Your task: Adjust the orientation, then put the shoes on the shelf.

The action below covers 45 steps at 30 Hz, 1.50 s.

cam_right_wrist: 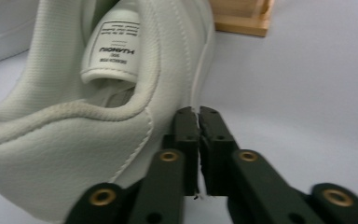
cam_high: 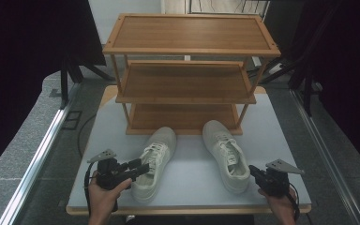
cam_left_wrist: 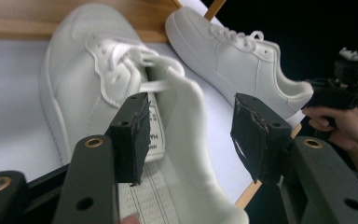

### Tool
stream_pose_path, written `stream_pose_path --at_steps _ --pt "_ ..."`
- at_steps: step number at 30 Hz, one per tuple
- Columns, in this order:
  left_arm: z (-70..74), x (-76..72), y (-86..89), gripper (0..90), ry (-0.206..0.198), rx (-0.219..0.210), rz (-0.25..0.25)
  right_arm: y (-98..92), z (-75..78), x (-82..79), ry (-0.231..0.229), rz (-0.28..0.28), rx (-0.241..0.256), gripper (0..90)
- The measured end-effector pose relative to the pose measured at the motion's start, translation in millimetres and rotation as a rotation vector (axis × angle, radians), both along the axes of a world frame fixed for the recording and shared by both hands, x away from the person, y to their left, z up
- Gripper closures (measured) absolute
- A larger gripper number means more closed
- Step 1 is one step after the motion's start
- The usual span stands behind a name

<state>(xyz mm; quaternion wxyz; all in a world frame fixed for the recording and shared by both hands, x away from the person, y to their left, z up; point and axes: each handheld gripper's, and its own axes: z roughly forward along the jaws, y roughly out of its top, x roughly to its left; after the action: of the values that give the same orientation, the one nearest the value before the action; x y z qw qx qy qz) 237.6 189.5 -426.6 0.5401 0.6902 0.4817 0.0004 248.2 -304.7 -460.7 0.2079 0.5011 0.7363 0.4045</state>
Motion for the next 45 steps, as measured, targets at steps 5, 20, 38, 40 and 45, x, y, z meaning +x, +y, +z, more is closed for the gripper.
stream_pose_path --at_steps 5,20,38,40,45 --pt "0.2 -0.6 4.7 46.8 -0.009 -0.011 0.018 -9.1 5.9 -2.0 -0.057 -0.045 0.056 63.2" --pt "1.6 -3.4 11.4 46.1 -0.04 -0.012 0.08 -3.7 23.0 -2.4 -0.155 0.002 0.105 47.3" --pt "-1.8 15.9 1.3 45.1 -0.043 0.127 0.097 21.4 32.2 24.4 -0.158 0.098 0.034 44.2" --pt "-1.5 21.6 -0.6 45.1 -0.049 0.158 0.108 21.4 30.3 31.4 -0.144 0.101 0.031 44.2" --pt "-5.9 39.9 -16.1 45.2 -0.036 0.24 0.089 22.5 26.6 46.8 -0.115 0.104 0.018 44.5"
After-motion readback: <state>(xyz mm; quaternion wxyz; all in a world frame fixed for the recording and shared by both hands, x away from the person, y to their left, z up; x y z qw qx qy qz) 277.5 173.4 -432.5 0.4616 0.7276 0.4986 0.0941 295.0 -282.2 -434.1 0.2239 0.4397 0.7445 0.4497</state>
